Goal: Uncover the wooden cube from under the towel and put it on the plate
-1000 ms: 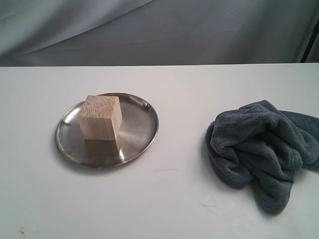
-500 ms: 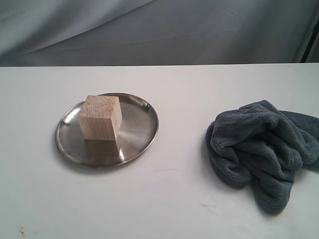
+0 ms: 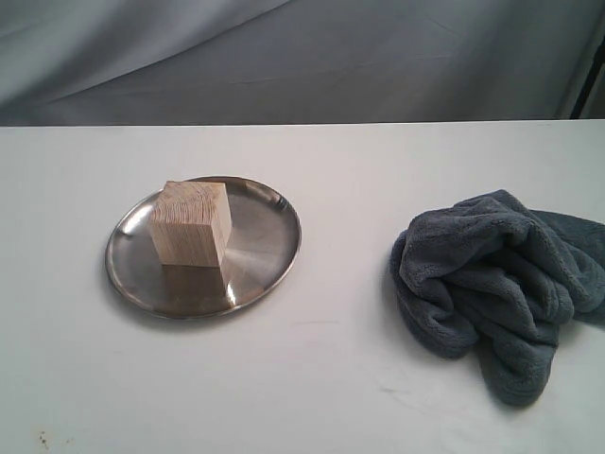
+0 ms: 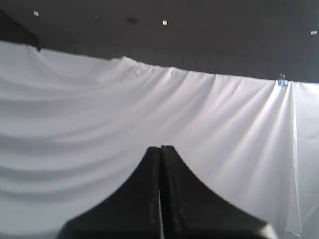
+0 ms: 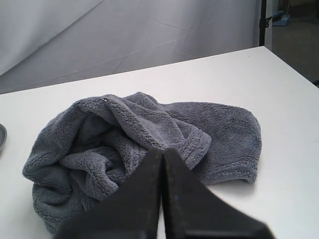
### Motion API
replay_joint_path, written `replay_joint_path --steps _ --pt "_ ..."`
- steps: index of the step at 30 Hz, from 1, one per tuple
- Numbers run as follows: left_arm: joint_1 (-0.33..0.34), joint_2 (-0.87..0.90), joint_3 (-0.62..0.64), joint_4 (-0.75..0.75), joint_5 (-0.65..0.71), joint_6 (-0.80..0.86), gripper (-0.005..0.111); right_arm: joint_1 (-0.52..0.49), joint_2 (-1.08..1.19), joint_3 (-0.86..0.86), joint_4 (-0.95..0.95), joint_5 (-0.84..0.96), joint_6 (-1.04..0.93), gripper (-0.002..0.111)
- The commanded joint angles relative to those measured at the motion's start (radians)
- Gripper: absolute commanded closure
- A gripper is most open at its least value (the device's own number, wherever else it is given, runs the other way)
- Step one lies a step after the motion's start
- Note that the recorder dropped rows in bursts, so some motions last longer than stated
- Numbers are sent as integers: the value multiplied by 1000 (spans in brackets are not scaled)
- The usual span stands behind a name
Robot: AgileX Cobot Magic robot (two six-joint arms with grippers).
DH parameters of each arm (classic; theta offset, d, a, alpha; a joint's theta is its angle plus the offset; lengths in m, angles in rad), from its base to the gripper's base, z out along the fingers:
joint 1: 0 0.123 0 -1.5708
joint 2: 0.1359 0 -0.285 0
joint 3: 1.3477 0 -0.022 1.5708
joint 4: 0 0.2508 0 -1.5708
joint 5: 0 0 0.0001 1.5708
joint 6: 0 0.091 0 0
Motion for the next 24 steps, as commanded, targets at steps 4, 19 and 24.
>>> replay_joint_path --steps 4,19,24 --pt "-3 -9 3 53 28 3 107 -8 -4 3 1 -8 -5 108" --pt "-3 -9 449 185 -94 -1 107 -8 -4 3 1 -8 -5 108" --pt "-3 -9 604 131 -113 -11 107 -8 -4 3 1 -8 -5 108"
